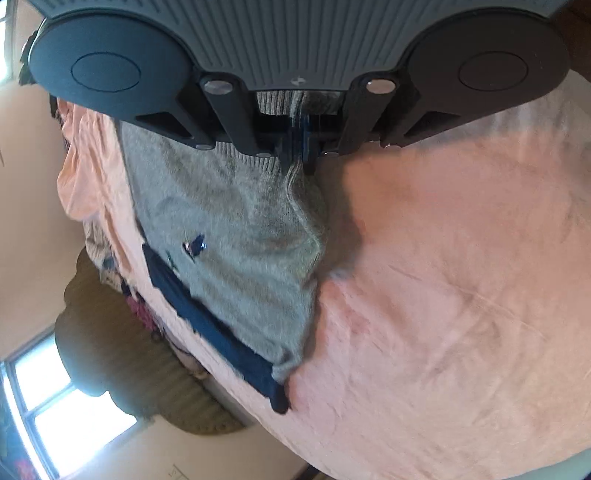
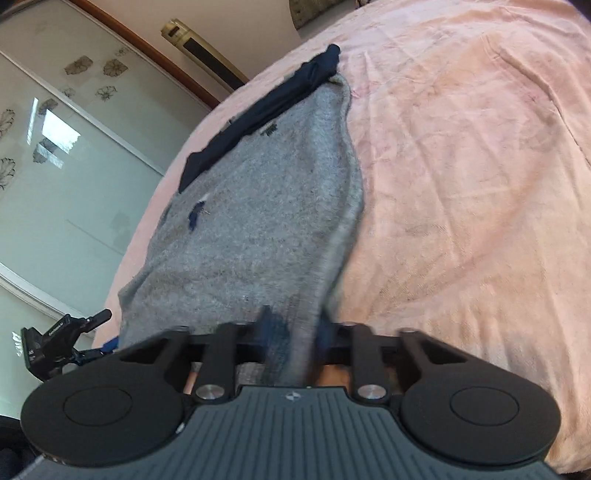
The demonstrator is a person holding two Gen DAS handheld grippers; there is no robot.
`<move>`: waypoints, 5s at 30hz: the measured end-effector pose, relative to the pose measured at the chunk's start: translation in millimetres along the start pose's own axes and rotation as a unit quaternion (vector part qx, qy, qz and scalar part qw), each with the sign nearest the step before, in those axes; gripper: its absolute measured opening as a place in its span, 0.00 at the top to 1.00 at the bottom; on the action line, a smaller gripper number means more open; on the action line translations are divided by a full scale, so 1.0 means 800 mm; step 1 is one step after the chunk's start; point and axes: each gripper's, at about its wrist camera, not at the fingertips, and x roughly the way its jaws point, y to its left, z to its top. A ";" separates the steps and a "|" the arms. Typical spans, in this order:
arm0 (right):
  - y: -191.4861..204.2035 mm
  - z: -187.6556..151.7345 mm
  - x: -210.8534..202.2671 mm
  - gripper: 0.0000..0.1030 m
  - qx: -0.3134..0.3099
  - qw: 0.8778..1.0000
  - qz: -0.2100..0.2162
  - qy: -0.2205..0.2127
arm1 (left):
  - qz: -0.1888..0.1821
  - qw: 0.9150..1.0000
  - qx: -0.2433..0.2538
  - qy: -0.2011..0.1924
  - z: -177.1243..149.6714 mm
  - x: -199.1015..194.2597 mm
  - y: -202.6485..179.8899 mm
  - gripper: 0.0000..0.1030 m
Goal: Fold small clothes
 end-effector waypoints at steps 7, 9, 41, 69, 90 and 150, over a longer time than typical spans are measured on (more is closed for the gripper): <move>0.013 0.013 -0.061 0.90 -0.059 0.998 0.000 -0.005 | 0.001 0.992 0.123 -0.029 0.007 -0.072 -0.023 0.96; -0.002 0.007 -0.061 0.91 -0.063 0.997 -0.037 0.023 | 0.038 0.991 0.127 0.007 0.002 -0.057 -0.009 0.96; 0.140 0.167 0.262 0.00 -0.230 0.937 -0.243 -0.103 | 0.184 0.937 0.282 -0.090 0.114 0.235 -0.163 0.00; 0.131 0.090 0.194 0.00 -0.236 0.933 -0.250 -0.111 | 0.200 0.939 0.259 -0.103 0.050 0.183 -0.160 0.00; 0.131 0.090 0.197 0.00 -0.236 0.931 -0.256 -0.113 | 0.202 0.939 0.259 -0.103 0.050 0.185 -0.161 0.00; 0.130 0.089 0.195 0.00 -0.234 0.932 -0.253 -0.114 | 0.221 0.927 0.291 -0.079 0.004 0.125 -0.153 0.00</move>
